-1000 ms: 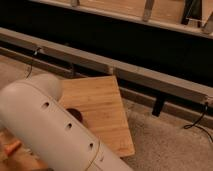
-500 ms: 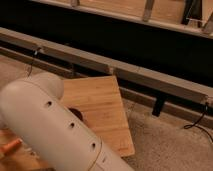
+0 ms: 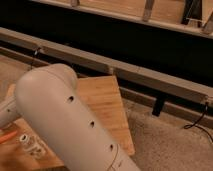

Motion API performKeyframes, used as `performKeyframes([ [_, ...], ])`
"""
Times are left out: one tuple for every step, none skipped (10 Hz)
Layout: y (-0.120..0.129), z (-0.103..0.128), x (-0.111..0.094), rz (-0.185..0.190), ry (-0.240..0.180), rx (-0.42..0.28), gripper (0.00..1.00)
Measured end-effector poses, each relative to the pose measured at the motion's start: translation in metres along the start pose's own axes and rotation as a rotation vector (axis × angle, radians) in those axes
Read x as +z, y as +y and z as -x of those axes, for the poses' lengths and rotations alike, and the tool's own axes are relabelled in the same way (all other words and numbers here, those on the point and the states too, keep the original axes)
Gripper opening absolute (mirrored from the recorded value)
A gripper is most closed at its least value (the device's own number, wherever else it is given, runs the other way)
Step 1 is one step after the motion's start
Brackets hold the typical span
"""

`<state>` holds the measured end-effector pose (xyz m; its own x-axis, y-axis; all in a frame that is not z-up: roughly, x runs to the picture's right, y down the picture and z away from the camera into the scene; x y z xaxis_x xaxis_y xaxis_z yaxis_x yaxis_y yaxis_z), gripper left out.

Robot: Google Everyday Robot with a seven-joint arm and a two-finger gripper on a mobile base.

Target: Place the pepper in the ceramic cup

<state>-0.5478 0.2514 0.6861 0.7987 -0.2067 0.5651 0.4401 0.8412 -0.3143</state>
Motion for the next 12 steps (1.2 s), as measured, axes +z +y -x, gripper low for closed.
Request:
performKeyframes([
  [-0.006,-0.001,-0.002,-0.027,-0.020,0.011,0.00],
  [-0.011,0.000,-0.003,-0.047,-0.038,0.017,0.00],
  [-0.018,0.002,-0.005,-0.068,-0.053,0.020,0.00],
  [-0.026,0.006,-0.008,-0.091,-0.065,0.014,0.00],
  [-0.032,0.009,-0.010,-0.101,-0.068,0.010,0.00],
  [-0.037,0.013,-0.013,-0.111,-0.069,0.001,0.00],
  [-0.040,0.017,-0.017,-0.114,-0.069,-0.005,0.00],
  [-0.044,0.028,-0.027,-0.114,-0.068,-0.019,0.00],
  [-0.047,0.036,-0.035,-0.114,-0.067,-0.032,0.00],
  [-0.050,0.040,-0.041,-0.115,-0.066,-0.042,0.00],
  [-0.056,0.048,-0.050,-0.118,-0.066,-0.060,0.00],
  [-0.060,0.051,-0.054,-0.124,-0.065,-0.066,0.00],
])
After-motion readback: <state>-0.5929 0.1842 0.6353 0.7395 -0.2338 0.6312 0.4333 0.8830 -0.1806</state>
